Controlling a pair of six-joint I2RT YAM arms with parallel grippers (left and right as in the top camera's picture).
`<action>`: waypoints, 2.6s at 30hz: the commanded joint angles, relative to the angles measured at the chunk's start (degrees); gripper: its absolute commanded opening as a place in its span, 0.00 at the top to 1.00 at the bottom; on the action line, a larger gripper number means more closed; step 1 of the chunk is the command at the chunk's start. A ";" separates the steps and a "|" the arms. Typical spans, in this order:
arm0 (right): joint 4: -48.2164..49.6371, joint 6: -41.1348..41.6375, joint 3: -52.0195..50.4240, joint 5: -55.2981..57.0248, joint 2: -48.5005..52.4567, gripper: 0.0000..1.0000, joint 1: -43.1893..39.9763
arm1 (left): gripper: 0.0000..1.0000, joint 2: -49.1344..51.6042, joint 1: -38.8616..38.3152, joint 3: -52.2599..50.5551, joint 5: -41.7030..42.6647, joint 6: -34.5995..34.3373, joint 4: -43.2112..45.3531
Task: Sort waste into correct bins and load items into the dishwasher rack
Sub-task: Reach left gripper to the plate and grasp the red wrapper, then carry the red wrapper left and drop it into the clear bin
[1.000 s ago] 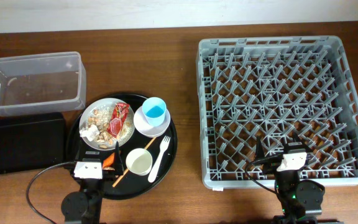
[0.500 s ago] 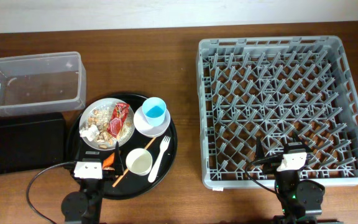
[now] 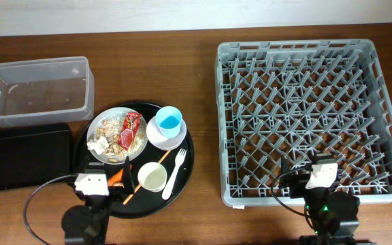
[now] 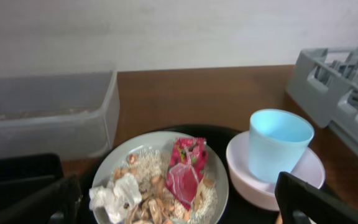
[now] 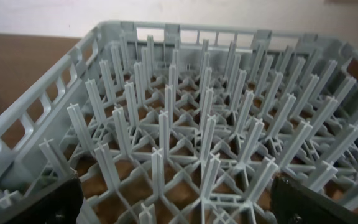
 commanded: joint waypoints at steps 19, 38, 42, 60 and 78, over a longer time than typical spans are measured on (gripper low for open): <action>-41.75 2.86 53.16 -13.42 56.63 0.01 0.11 | 0.01 52.19 0.33 53.05 9.38 -1.11 -34.67; -46.25 2.75 53.09 -11.91 60.61 0.01 0.11 | 0.20 88.61 0.35 53.02 5.55 -10.25 -31.45; -46.21 2.75 53.09 -11.93 60.83 0.01 0.11 | 0.30 91.36 0.35 53.02 5.51 -10.64 -29.40; -46.38 2.75 53.09 -11.91 60.83 0.01 0.11 | 0.88 93.98 0.35 52.96 1.49 -10.67 -28.63; -46.69 2.78 53.09 -9.11 60.83 0.01 0.11 | 0.99 87.41 13.46 72.02 -16.96 -13.03 -23.76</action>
